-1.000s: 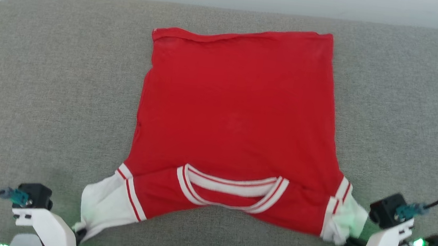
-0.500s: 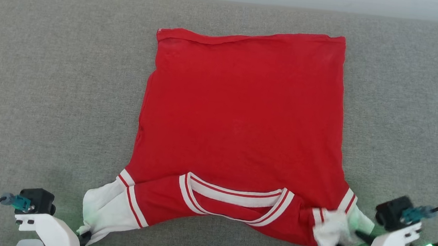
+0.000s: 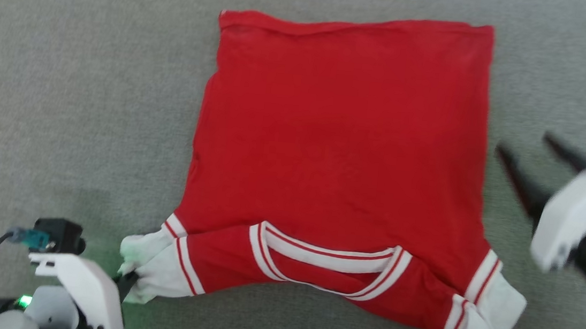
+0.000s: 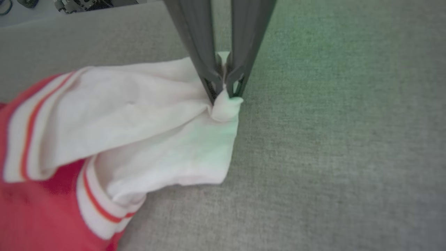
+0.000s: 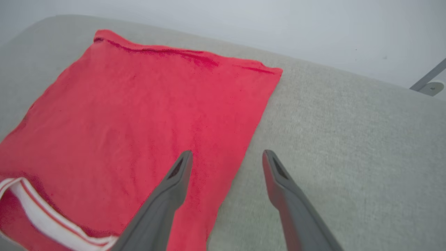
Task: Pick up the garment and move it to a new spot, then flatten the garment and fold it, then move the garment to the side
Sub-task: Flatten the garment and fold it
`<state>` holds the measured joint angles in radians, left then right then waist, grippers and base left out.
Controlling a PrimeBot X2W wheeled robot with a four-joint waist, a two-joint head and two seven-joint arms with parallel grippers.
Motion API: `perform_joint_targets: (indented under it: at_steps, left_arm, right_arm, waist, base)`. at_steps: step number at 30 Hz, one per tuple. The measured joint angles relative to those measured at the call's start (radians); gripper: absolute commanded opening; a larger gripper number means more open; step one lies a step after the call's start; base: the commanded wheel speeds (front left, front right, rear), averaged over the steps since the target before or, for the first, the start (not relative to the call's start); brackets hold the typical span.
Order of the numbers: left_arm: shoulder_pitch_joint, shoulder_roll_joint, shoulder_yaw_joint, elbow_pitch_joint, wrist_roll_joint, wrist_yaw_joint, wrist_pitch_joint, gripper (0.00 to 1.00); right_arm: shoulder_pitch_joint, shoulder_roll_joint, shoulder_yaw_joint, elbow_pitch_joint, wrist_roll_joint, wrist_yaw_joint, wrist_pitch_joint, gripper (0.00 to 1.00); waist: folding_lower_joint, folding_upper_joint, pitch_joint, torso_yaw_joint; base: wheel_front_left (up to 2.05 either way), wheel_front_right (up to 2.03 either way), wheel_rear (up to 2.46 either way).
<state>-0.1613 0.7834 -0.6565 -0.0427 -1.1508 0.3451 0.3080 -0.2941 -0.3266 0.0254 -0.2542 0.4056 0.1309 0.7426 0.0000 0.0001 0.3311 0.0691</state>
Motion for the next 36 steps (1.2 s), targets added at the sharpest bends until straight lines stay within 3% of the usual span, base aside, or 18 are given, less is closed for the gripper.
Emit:
perform_joint_targets:
  at_steps: [6, 13, 21, 28, 29, 30, 36]
  left_arm:
    - [-0.069, -0.03, -0.02, 0.016, 0.034, -0.032, 0.009, 0.0]
    - [-0.143, -0.079, -0.045, 0.053, 0.051, -0.081, 0.018, 0.0]
    - [-0.211, -0.147, -0.068, 0.109, 0.054, -0.142, 0.021, 0.0]
    - [-0.246, -0.196, -0.081, 0.164, 0.054, -0.192, 0.007, 0.0]
    - [-0.248, -0.199, -0.081, 0.169, 0.052, -0.195, 0.004, 0.0]
    - [-0.248, -0.201, -0.08, 0.174, 0.052, -0.196, 0.003, 0.0]
    - [-0.238, -0.187, -0.066, 0.195, 0.041, -0.204, -0.013, 0.0]
  right_arm:
    - [-0.237, -0.024, 0.024, 0.256, -0.02, 0.0, -0.063, 1.0]
    - [-0.49, -0.051, 0.028, 0.591, -0.055, 0.0, -0.062, 1.0]
    - [-0.703, -0.066, -0.004, 0.925, -0.118, 0.0, 0.039, 1.0]
    - [-0.839, -0.061, -0.065, 1.116, -0.142, -0.003, 0.202, 1.0]
    - [-0.848, -0.063, -0.056, 1.122, -0.149, -0.004, 0.218, 0.4]
    - [-0.851, -0.063, -0.048, 1.125, -0.152, -0.004, 0.22, 0.0]
    - [-0.822, -0.037, 0.042, 1.091, -0.14, 0.0, 0.164, 0.0]
  waist:
    - [0.0, 0.0, 0.044, 0.042]
    - [0.0, 0.0, 0.096, 0.103]
    - [-0.0001, 0.0, 0.149, 0.184]
    - [0.0, 0.0001, 0.183, 0.243]
    - [0.0, 0.0001, 0.183, 0.244]
    - [0.0, 0.0, 0.182, 0.243]
    - [0.0, 0.0, 0.164, 0.208]
  base:
    - [0.0, 0.0, 0.0]
    - [0.0, 0.0, 0.0]
    - [0.0, 0.0, 0.0]
    - [0.0, 0.0, 0.0]
    - [0.0, 0.0, 0.0]
    - [0.0, 0.0, 0.0]
    - [0.0, 0.0, 0.0]
